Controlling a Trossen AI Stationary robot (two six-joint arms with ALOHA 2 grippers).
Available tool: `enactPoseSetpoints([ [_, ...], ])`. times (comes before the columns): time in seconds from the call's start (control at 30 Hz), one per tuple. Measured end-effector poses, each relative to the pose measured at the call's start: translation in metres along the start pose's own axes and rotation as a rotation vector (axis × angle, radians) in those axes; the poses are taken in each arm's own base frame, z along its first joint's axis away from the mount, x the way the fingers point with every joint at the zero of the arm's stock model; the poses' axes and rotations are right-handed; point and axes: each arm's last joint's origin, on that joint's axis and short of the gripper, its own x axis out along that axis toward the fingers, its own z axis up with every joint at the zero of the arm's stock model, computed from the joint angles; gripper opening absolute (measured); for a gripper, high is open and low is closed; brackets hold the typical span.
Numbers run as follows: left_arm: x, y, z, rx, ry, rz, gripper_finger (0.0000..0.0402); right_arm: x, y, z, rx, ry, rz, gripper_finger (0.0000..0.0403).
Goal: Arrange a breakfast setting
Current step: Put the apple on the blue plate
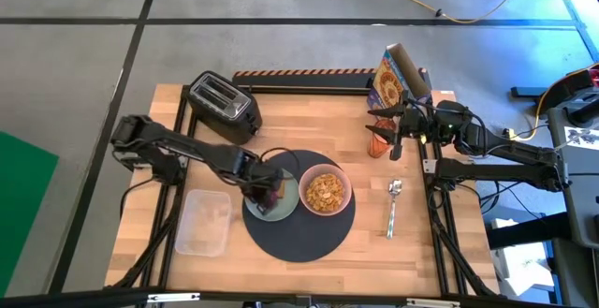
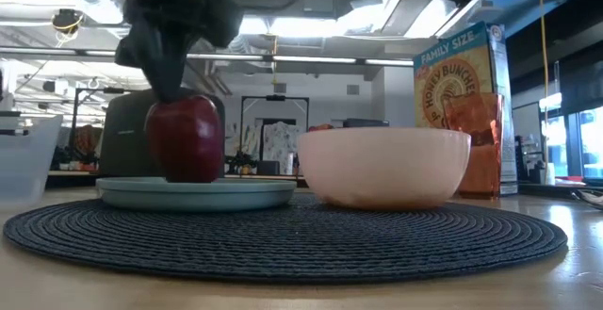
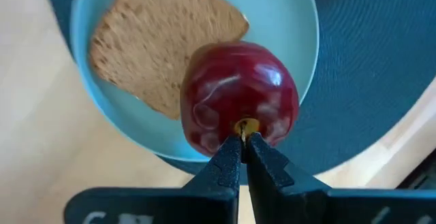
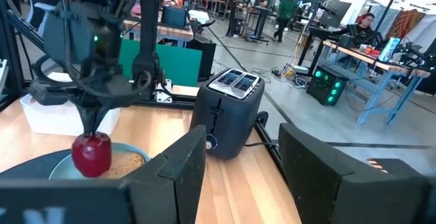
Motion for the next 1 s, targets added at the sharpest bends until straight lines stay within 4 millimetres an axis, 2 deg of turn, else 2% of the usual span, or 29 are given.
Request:
enactPoseSetpoints([
  [0.37, 0.004, -0.012, 0.005, 0.02, 0.008, -0.138, 0.0005, 0.0, 0.0, 0.0, 0.003, 0.005, 0.001, 0.0174],
  [0.8, 0.005, -0.012, 0.003, 0.007, 0.051, -0.15, 0.0007, 0.0, 0.0, -0.001, 0.004, 0.013, 0.003, 0.0174],
  [1.0, 0.009, -0.011, 0.003, 0.01, 0.038, -0.11, 0.0034, 0.0, 0.0, -0.002, 0.004, 0.017, 0.006, 0.0174],
])
